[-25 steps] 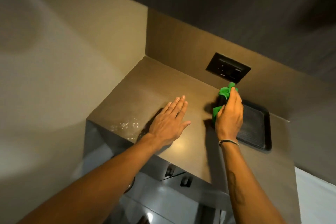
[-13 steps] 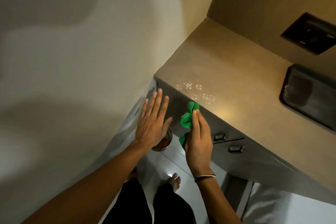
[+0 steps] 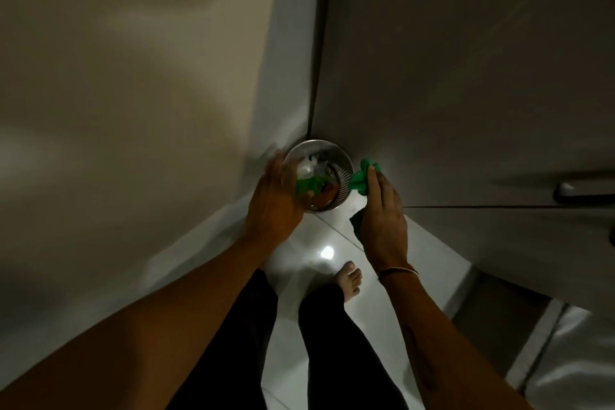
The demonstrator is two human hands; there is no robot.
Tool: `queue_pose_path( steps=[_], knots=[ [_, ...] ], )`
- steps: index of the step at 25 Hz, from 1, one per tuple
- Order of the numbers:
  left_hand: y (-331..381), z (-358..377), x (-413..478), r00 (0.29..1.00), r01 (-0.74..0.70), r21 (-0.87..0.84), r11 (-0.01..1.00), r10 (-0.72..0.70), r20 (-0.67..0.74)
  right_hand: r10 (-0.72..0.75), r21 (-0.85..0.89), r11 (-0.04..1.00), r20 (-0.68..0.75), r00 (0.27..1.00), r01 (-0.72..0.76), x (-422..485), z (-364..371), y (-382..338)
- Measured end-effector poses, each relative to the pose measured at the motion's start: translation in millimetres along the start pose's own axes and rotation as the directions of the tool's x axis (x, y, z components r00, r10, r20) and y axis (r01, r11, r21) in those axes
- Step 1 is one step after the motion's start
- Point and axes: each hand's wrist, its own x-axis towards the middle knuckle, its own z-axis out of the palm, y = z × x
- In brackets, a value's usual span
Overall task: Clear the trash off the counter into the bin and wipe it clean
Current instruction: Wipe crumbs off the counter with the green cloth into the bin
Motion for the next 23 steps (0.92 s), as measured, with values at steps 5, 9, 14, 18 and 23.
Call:
queue_pose_path(
  steps=[5,9,14,18,23],
  knots=[
    [-43.0,91.6,34.9,0.911,0.411,-0.307,0.858,-0.393,0.122,-0.049,0.018,0.999,0.021,0.999,0.048,28.4,94.8,46.3],
    [-64.7,141.1,65.1,0.763,0.619,-0.514,0.594,-0.61,0.214,-0.042,0.034,0.999,0.027,0.999,0.041,32.5,138.4,67.8],
    [-74.1,152.9,70.6,0.675,0.676,-0.612,0.411,-0.678,0.29,-0.088,0.047,0.995,0.031,0.996,0.087,27.8,120.4,65.1],
    [-22.4,71.1,30.1,0.651,0.718,-0.545,0.434,-0.697,0.302,-0.04,0.061,0.997,0.046,0.998,0.037,9.0,50.0,33.5],
    [71.6,-80.1,-46.4,0.583,0.681,-0.706,0.193,-0.727,0.363,0.023,0.085,0.996,0.077,0.997,-0.03,-34.6,-91.3,-47.2]
  ],
)
